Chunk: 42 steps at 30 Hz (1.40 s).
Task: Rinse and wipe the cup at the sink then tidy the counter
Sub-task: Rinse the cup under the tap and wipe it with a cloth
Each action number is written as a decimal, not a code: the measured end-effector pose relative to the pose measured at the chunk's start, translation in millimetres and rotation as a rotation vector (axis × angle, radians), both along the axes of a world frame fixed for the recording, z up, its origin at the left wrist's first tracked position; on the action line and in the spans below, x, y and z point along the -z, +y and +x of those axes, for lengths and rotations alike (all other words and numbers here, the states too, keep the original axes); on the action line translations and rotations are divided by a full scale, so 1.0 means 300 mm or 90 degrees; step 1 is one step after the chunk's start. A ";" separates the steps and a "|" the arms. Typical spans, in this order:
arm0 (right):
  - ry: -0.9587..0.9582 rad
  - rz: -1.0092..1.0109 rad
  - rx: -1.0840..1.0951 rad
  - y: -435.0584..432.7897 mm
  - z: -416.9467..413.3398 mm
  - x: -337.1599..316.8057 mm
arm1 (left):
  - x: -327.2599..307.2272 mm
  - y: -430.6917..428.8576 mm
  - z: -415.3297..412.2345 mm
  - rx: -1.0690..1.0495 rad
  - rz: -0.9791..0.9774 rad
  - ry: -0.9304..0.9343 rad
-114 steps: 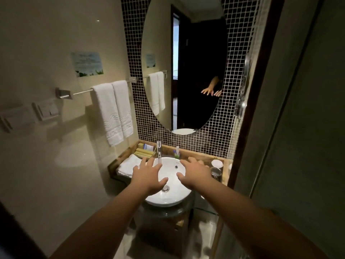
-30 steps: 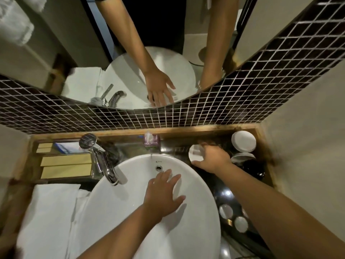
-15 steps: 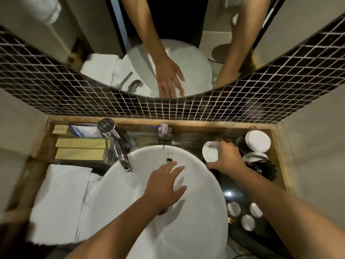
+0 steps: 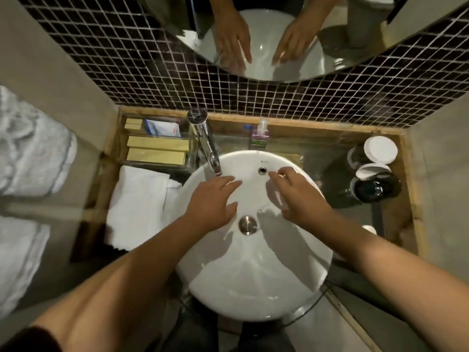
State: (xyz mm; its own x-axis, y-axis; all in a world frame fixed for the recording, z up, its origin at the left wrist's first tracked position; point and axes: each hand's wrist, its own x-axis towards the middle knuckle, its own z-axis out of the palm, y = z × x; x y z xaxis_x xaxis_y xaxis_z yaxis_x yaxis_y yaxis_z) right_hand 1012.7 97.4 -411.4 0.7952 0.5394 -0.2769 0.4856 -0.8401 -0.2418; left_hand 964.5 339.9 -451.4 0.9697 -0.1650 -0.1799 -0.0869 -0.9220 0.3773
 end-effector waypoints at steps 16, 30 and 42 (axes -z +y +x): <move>-0.137 -0.045 -0.206 0.064 -0.024 0.013 | 0.024 0.022 -0.054 -0.018 0.005 0.023; -0.042 0.232 0.020 0.041 -0.027 0.001 | 0.030 0.041 -0.046 -0.006 -0.015 0.001; -0.104 0.234 -0.050 0.045 -0.076 0.010 | 0.047 0.052 -0.097 -0.021 -0.027 0.004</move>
